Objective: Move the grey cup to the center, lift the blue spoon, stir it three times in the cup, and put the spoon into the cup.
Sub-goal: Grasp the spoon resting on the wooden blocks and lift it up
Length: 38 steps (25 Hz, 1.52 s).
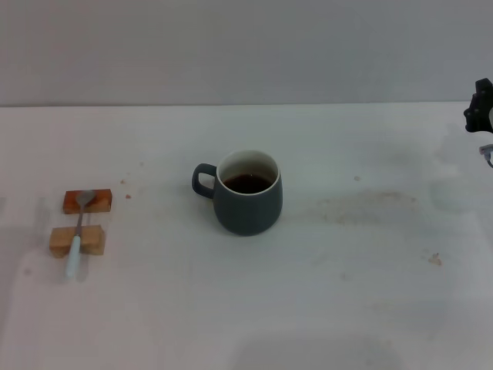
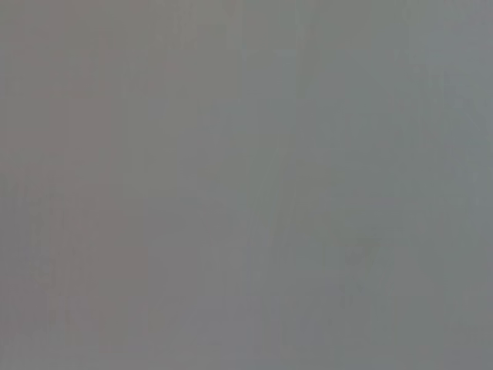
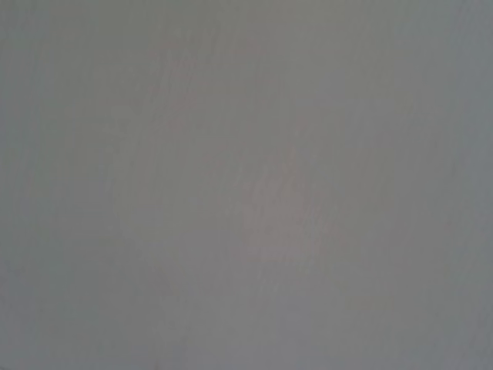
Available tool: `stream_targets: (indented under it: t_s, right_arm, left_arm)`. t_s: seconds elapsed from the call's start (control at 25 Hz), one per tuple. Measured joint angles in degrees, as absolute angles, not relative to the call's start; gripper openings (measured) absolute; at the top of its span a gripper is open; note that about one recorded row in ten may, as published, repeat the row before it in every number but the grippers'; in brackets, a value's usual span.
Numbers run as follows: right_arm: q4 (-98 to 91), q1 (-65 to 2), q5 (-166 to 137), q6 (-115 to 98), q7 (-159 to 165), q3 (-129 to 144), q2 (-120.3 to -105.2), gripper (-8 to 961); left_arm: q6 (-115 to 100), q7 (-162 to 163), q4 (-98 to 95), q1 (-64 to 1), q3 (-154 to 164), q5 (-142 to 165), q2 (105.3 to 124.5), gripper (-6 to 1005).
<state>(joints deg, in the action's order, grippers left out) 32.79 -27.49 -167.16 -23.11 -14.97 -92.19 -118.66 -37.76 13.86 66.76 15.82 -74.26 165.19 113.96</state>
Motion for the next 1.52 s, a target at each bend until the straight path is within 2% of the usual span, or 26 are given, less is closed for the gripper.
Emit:
stream_targets:
  t_s: [0.16,1.08,1.52]
  right_arm:
    - [32.8,-27.6,-167.2,-23.1,-15.0,-92.2,-118.73,-2]
    - [33.4,-28.7,-166.8,-23.2,-15.0,-92.7,-118.86,-2]
    - [36.3,-26.3,-166.8,-23.2,-14.9,-92.9,-119.04,-1]
  left_arm:
    - [-34.8,6.3,68.3,19.0,-71.2,165.3,117.5,632]
    - [-31.4,5.9,66.6,22.6,-62.1,164.5,117.95,614]
    - [-31.4,5.9,65.2,22.1,-61.5,164.4,118.01,605]
